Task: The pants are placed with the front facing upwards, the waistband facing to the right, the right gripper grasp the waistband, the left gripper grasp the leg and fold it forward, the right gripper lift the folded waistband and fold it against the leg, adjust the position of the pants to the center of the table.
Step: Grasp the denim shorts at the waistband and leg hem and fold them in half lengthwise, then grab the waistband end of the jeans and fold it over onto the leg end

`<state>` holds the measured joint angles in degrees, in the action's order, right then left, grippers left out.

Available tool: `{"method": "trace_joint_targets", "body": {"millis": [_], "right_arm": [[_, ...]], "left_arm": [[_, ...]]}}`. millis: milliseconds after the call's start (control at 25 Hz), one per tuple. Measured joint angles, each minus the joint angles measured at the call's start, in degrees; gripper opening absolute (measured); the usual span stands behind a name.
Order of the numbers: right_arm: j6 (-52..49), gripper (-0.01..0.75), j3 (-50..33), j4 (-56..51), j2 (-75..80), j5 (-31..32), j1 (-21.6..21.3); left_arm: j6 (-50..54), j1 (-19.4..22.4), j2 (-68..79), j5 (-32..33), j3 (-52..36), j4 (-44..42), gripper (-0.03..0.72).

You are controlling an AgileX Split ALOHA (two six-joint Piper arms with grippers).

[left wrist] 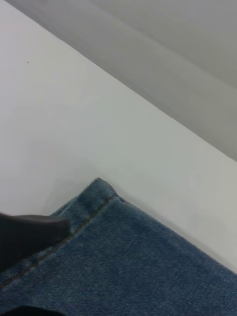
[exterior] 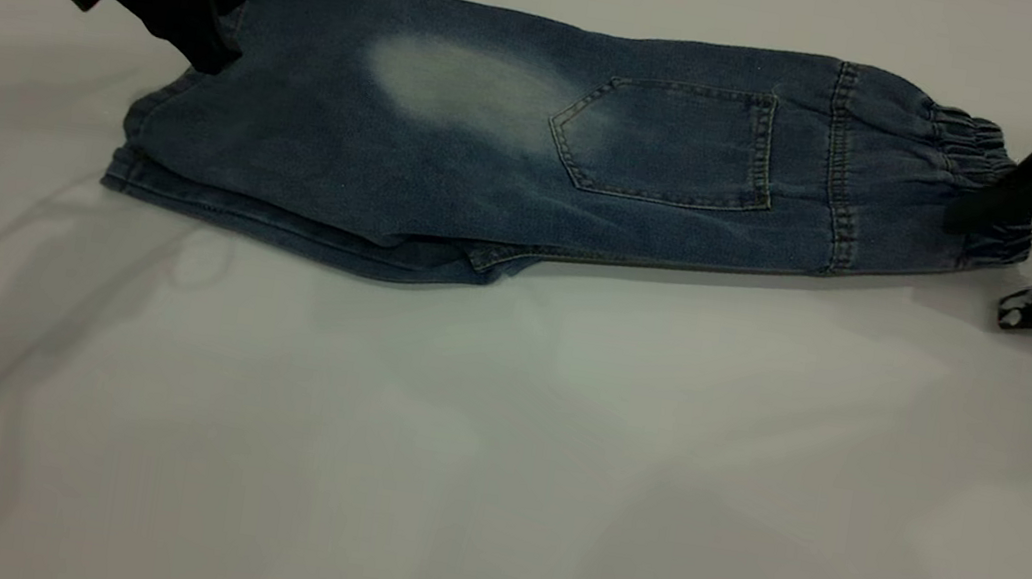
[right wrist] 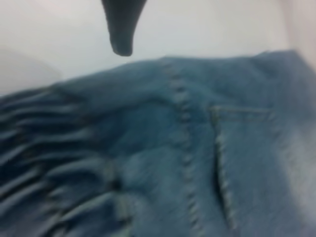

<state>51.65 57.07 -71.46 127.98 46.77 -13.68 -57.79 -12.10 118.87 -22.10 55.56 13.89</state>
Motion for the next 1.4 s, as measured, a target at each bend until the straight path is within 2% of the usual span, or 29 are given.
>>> {"method": "trace_joint_targets", "body": {"millis": [200,640,1040,1120,1200,1280,1360,1400], "right_arm": [[1.4,0.491,0.0,-2.2,0.0,-3.0,0.0],[10.7,0.491,0.0,-15.3,0.1,-6.7,0.0],[16.1,0.475,2.3,-23.5,5.8,1.9,-0.1],[18.1,0.441,2.3,-25.5,5.8,1.5,-0.1],[19.1,0.366,2.3,-28.0,5.9,0.8,-0.1],[19.6,0.258,2.3,-28.4,5.9,1.5,-0.1],[19.8,0.114,2.3,-28.4,5.9,3.1,-0.1],[20.4,0.076,2.3,-28.4,5.9,3.9,-0.1]], "left_arm": [[0.0,0.0,0.0,0.5,0.0,0.0,0.328],[0.0,0.0,0.0,0.7,0.0,0.0,0.328],[0.0,-0.1,0.0,2.5,0.0,0.0,0.328],[0.0,-0.1,0.0,2.7,0.0,0.0,0.328],[0.0,-0.1,0.0,2.7,0.0,0.0,0.328],[0.0,-0.1,0.0,2.7,0.0,0.0,0.328],[0.0,-0.1,0.0,3.0,0.0,0.0,0.328],[0.2,-0.2,0.0,3.5,0.0,0.0,0.328]]}}
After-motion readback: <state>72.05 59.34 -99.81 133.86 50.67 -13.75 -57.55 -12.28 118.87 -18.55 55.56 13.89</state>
